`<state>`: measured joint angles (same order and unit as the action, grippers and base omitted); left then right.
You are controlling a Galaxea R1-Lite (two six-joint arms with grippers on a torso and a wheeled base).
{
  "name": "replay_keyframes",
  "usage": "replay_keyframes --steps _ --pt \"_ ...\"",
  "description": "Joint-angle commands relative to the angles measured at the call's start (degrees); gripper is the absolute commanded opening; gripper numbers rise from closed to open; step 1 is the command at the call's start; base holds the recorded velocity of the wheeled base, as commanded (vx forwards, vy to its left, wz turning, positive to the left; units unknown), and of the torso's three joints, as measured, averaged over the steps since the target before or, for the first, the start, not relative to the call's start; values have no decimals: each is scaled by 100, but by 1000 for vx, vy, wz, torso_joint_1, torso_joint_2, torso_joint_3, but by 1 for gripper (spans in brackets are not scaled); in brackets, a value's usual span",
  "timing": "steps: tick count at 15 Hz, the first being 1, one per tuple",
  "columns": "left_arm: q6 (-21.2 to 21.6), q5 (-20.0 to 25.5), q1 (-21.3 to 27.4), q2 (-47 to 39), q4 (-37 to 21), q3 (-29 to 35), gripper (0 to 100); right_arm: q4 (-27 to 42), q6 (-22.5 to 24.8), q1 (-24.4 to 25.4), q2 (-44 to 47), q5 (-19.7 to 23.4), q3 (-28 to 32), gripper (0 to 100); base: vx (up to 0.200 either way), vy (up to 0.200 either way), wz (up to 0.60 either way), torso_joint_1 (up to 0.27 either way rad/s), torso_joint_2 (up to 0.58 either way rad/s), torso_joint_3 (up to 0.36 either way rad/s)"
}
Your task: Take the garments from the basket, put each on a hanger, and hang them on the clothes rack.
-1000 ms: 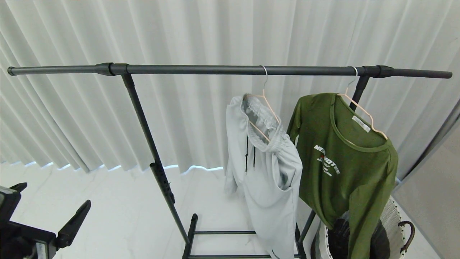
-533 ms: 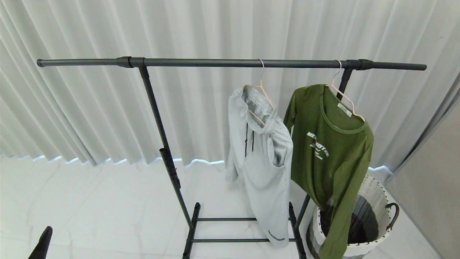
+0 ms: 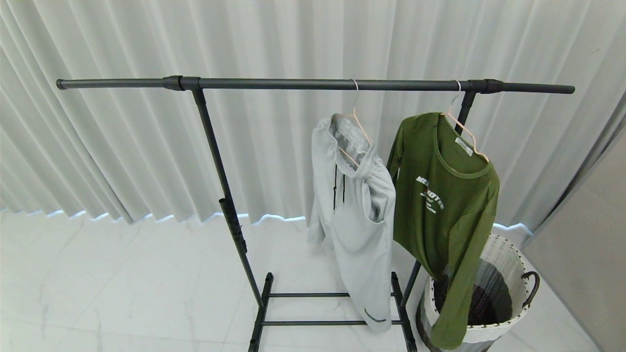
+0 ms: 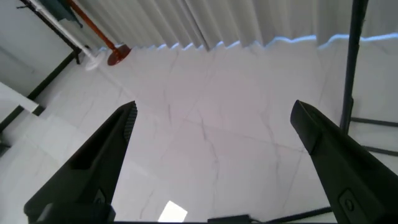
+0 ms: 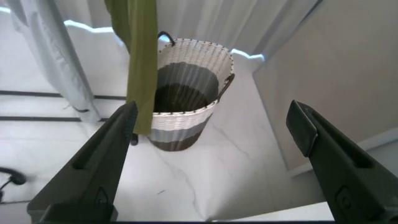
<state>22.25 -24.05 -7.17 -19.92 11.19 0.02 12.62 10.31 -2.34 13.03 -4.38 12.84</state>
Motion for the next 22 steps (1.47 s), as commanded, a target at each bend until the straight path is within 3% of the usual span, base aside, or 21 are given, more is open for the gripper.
replay_keyframes --steps 1,5,9,13,14,22 --pt "-63 -38 -48 1473 -759 6 100 4 41 6 -837 7 -396 100 0 0 0 0 0 0" --pt "-151 -214 -39 1447 -715 -2 100 -242 41 76 -969 -142 -686 100 0 0 0 0 0 0" --pt "-520 -117 -48 1447 -724 -2 100 -277 -460 225 -1303 -327 -730 100 0 0 0 0 0 0" --pt "-1372 2423 -48 1447 -776 -2 100 -1104 -513 225 -1294 -389 -1099 100 0 0 0 0 0 0" --pt "-1539 2862 -48 1438 -1005 -2 100 -1112 -504 225 -1294 -371 -1099 100 0 0 0 0 0 0" --pt "-1768 2792 -39 1438 -1145 -2 100 -1095 -548 225 -1294 -353 -1099 100 0 0 0 0 0 0"
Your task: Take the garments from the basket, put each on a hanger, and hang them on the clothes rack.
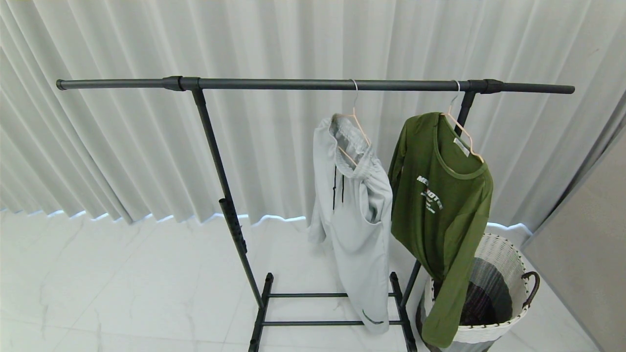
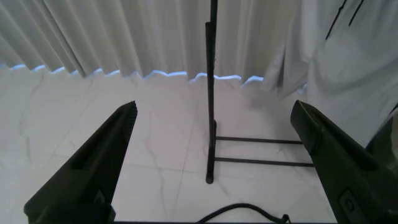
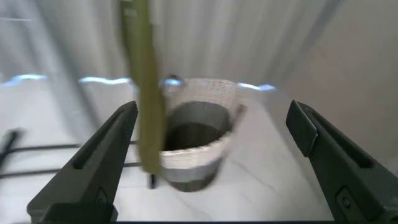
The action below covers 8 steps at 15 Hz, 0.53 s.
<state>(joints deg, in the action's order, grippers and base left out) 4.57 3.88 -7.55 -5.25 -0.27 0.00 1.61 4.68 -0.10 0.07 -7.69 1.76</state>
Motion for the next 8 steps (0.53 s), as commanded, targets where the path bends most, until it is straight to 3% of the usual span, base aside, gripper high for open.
replay_keyframes --steps 1,3,8 --pt "0 -1 -1 -28 0 0 100 6 -37 19 1 92 9 100 0 0 0 0 0 0" --pt "0 -1 -1 -28 0 0 100 15 -117 19 1 541 9 100 0 0 0 0 0 0" --pt "0 -1 -1 -20 0 0 100 -99 -81 19 1 541 -158 100 0 0 0 0 0 0"
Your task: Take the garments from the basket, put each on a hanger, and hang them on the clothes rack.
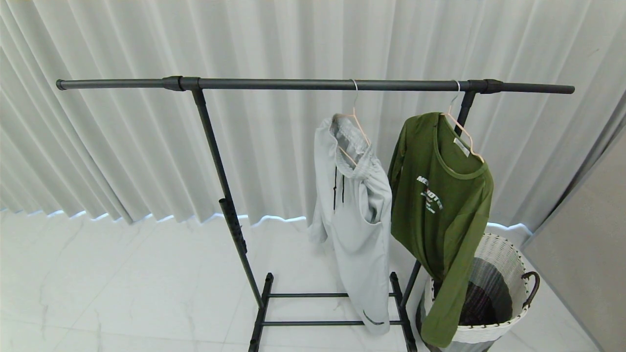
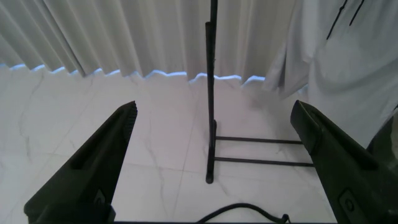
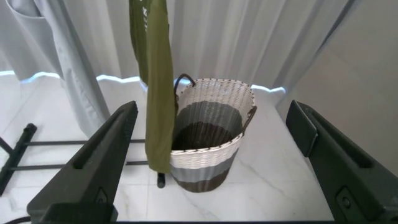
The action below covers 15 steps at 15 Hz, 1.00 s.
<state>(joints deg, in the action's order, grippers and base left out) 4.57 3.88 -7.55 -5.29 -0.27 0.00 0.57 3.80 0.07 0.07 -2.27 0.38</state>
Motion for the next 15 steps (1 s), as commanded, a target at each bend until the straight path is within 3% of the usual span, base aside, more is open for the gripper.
replay_keyframes --steps 1,6,8,9,15 --pt "0 -1 -1 -25 0 0 100 -13 -20 1 1 -2 -20 100 0 0 0 0 0 0" --pt "0 -1 122 -25 0 0 100 -22 -222 1 1 -11 -20 100 0 0 0 0 0 0" --pt "0 -1 869 134 0 0 100 -22 -249 1 1 -11 -29 100 0 0 0 0 0 0" --pt "17 -1 939 186 0 0 100 -22 -266 1 1 -11 -29 100 0 0 0 0 0 0" --pt "-97 -10 763 520 -8 0 100 -31 -345 1 1 -19 -29 100 0 0 0 0 0 0"
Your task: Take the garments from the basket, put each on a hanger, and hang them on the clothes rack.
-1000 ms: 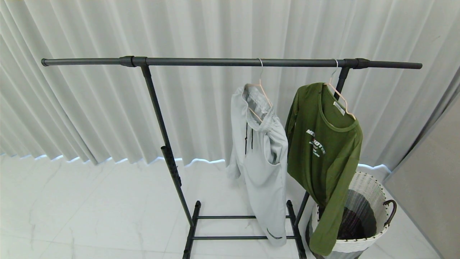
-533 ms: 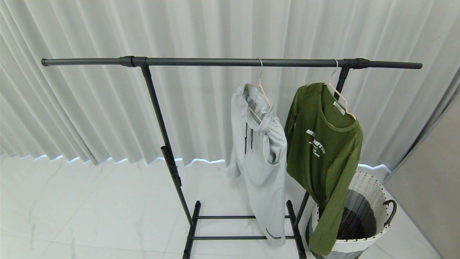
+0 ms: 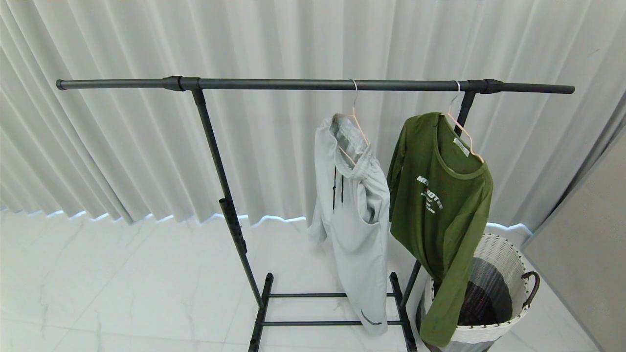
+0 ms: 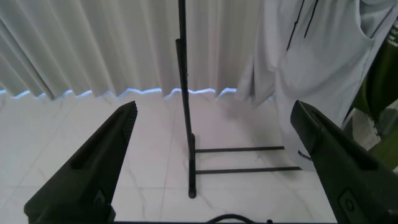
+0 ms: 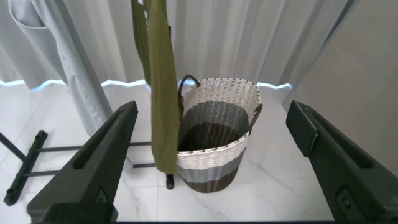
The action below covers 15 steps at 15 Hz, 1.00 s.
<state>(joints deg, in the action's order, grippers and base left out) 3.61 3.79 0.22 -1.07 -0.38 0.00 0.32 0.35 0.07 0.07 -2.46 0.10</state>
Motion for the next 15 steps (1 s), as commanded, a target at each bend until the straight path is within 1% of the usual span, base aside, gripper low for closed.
replay_keyframes --steps 1,15 --pt "0 -1 -13 98 3 0 100 3 9 1 1 0 -1 100 0 0 0 0 0 0" --pt "0 -1 -13 98 3 0 100 3 0 1 1 0 -1 100 0 0 0 0 0 0"
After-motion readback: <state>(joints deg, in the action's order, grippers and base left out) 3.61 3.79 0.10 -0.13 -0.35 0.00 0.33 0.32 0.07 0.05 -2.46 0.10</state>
